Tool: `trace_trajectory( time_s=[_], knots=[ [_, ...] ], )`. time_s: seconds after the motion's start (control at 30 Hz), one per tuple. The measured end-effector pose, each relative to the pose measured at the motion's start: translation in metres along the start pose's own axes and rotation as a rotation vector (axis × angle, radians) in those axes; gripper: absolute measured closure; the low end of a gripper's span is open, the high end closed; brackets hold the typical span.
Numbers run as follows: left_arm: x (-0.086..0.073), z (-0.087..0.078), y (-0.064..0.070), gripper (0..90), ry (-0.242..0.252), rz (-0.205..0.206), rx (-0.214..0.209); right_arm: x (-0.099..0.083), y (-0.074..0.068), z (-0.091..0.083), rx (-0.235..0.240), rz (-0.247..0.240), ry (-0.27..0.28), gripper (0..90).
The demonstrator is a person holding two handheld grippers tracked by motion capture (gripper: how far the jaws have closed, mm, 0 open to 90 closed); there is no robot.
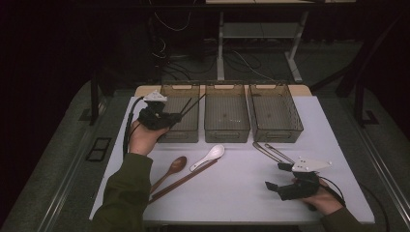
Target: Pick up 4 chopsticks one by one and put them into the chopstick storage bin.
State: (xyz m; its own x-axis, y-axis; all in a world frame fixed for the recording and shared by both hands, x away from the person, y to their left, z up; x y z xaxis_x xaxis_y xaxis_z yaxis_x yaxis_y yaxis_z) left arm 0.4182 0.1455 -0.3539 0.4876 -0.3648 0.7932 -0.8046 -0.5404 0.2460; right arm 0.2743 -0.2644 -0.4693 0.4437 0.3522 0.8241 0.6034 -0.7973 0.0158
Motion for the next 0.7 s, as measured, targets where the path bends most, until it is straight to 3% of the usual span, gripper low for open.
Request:
trace_trajectory(
  time_s=[0.3,0.7],
  knots=[
    [0.019,0.007,-0.026,85.3,0.003,-0.012,0.052,0.000,0.000,0.000,0.001,0.002,-0.003,12.2],
    [0.024,0.028,-0.067,85.3,0.039,-0.088,0.123,0.000,0.000,0.000,0.001,0.002,-0.002,12.2]
  ],
)
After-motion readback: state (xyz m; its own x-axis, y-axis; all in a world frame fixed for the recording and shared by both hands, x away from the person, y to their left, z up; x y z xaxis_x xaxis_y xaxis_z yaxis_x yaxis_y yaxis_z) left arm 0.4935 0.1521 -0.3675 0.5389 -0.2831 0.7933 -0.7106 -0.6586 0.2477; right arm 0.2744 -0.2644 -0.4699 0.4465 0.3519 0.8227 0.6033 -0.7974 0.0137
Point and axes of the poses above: each handheld gripper's, and its own axes: z roughly forward along the jaws, x roughly out of its top, y roughly to its right, the point moved 3 cm from there along z, roughly forward along the jaws, and after that the axes turned 14 degrees about -x, right-handed, at the moved point
